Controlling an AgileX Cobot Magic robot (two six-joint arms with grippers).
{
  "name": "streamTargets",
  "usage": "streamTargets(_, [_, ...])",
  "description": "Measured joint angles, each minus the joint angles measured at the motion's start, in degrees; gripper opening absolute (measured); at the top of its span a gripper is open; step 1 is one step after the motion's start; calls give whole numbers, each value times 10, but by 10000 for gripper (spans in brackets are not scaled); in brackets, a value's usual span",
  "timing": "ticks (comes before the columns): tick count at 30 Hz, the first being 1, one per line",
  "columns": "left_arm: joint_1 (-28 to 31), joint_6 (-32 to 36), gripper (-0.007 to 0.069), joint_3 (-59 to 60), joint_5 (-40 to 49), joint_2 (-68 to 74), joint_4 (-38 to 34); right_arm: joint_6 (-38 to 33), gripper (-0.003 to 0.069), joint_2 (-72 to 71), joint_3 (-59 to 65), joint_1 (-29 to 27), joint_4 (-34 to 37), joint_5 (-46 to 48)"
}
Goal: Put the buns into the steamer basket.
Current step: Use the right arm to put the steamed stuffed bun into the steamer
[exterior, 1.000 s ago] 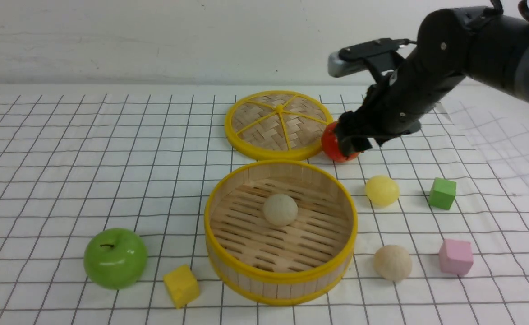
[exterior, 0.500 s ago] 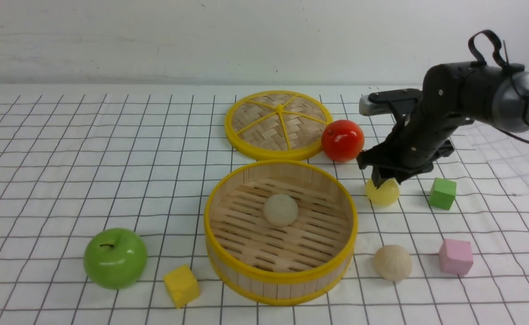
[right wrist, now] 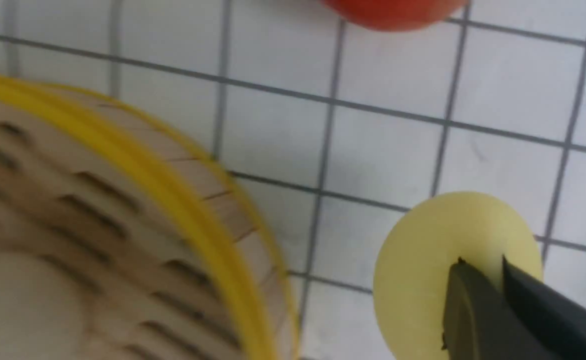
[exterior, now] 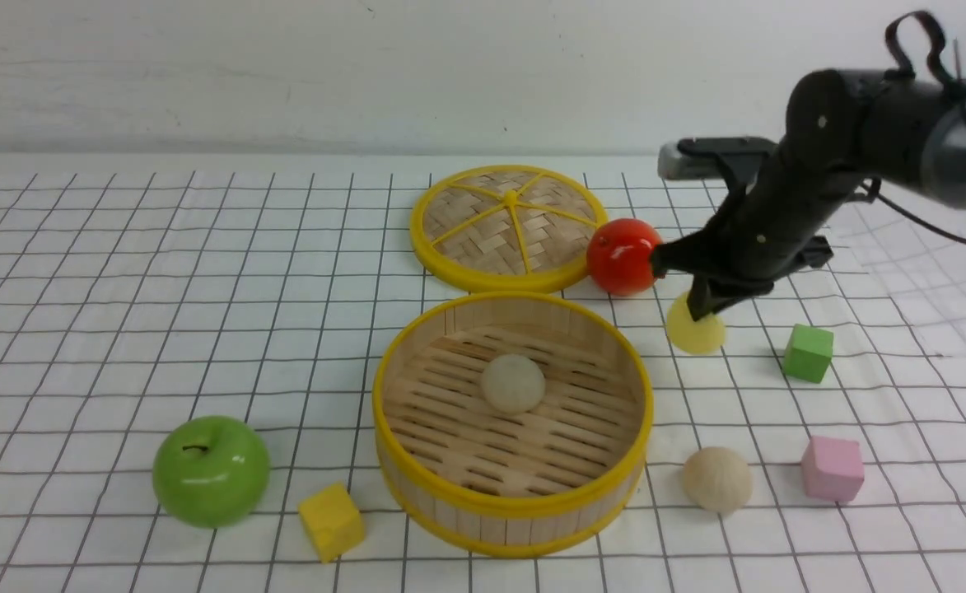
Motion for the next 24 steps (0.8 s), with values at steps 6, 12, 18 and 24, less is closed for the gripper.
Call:
streamTargets(6, [0, 0, 238, 0, 0, 0, 0, -4, 2, -31, -6, 55, 48, 35])
streamTargets(12, [0, 0, 238, 0, 0, 0, 0, -4, 19, 0, -4, 95, 44, 26])
streamTargets(18, [0, 0, 238, 0, 0, 0, 0, 12, 97, 40, 0, 99, 30, 23])
streamTargets(24, [0, 0, 238, 0, 0, 0, 0, 23, 277, 23, 0, 100, 6, 50])
